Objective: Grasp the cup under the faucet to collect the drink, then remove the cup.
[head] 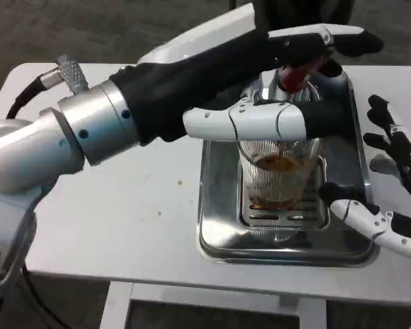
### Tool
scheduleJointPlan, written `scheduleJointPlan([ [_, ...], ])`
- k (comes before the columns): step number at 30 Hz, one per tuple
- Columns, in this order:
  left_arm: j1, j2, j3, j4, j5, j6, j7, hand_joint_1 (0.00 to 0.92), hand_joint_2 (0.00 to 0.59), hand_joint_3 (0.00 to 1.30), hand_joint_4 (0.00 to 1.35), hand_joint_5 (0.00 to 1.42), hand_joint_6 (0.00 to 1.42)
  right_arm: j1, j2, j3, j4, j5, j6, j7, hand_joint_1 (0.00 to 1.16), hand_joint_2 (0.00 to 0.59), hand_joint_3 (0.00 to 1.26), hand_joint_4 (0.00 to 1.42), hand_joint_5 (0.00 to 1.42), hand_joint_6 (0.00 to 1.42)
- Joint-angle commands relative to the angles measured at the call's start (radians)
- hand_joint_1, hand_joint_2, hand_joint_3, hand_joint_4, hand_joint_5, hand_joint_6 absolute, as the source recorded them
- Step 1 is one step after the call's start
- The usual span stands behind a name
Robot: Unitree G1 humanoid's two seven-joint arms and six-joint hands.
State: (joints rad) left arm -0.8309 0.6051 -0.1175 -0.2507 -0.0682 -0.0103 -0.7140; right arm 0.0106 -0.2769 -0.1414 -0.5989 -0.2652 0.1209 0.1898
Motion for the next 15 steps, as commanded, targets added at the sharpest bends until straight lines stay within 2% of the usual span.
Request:
scheduleJointPlan([
  [1, 0.056, 0.032, -0.034, 0.0, 0.015, 0.021, -0.064, 0.0, 0.066, 0.17, 0.11, 0.21, 0.16, -0.01, 0.007, 0.019, 0.018, 0.017, -0.012, -0.011, 0.6, 0.245, 0.0, 0.03, 0.11, 0.21],
  [15, 0.062, 0.042, -0.029, -0.011, 0.012, 0.026, -0.067, 0.0, 0.066, 0.17, 0.11, 0.2, 0.16, -0.059, 0.004, 0.044, 0.058, 0.026, -0.005, -0.013, 0.59, 0.249, 0.01, 0.03, 0.11, 0.21],
])
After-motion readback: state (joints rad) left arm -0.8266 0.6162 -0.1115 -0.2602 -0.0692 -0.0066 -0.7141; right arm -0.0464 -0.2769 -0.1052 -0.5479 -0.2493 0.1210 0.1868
